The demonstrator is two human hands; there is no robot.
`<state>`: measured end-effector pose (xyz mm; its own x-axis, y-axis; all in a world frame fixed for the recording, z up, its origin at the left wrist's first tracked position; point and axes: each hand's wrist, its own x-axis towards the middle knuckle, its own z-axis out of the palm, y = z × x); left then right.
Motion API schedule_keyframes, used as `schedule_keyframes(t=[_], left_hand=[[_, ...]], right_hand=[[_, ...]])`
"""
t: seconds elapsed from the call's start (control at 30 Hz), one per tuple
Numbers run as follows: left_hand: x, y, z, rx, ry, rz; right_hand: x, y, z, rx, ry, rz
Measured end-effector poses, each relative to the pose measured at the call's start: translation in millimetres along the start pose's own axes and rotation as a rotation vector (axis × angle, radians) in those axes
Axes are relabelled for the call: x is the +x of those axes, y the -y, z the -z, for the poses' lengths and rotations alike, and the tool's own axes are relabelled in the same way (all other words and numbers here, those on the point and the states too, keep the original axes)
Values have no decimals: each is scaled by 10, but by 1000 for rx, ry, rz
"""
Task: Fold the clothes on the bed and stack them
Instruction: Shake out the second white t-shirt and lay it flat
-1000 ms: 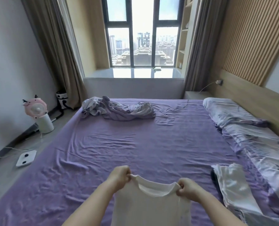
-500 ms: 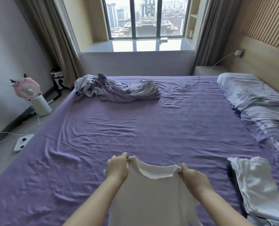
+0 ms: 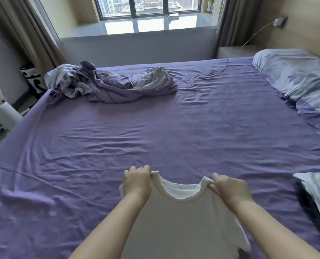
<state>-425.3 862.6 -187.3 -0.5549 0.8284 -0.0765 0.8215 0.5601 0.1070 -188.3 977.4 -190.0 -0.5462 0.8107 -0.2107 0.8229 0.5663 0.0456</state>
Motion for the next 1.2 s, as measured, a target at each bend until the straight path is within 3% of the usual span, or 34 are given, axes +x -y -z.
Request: schedule_keyframes(t=[0.1, 0.23, 0.33, 0.4, 0.5, 0.63, 0.73, 0.9, 1.0, 1.2], left_hand=[[117, -45, -375, 83, 84, -35], [0, -200, -787, 95, 32, -90], [-232, -449, -994, 9, -68, -353], [-439, -665, -1077, 3, 16, -533], [-645, -961, -1204, 56, 261, -652], [-681, -1143, -1326, 107, 412, -610], [-624, -1117, -1362, 117, 331, -627], [-623, -1111, -1252, 90, 408, -582], [-631, -1008, -1209, 160, 419, -592], [-665, -1050, -1097, 263, 458, -540]], right_hand=[[144, 62, -406, 186, 51, -2], [89, 62, -863, 212, 27, 21], [-93, -21, -1016, 325, 5, -82], [-205, -97, -1055, 446, -19, -170], [-345, -230, -1062, 553, 18, -257], [-509, -350, -1113, 520, 58, -283], [-546, -422, -1118, 733, 43, -328], [-511, -486, -936, 1030, -96, -427], [-537, -441, -891, 1006, -38, -376], [-635, -431, -831, 903, 295, -239]])
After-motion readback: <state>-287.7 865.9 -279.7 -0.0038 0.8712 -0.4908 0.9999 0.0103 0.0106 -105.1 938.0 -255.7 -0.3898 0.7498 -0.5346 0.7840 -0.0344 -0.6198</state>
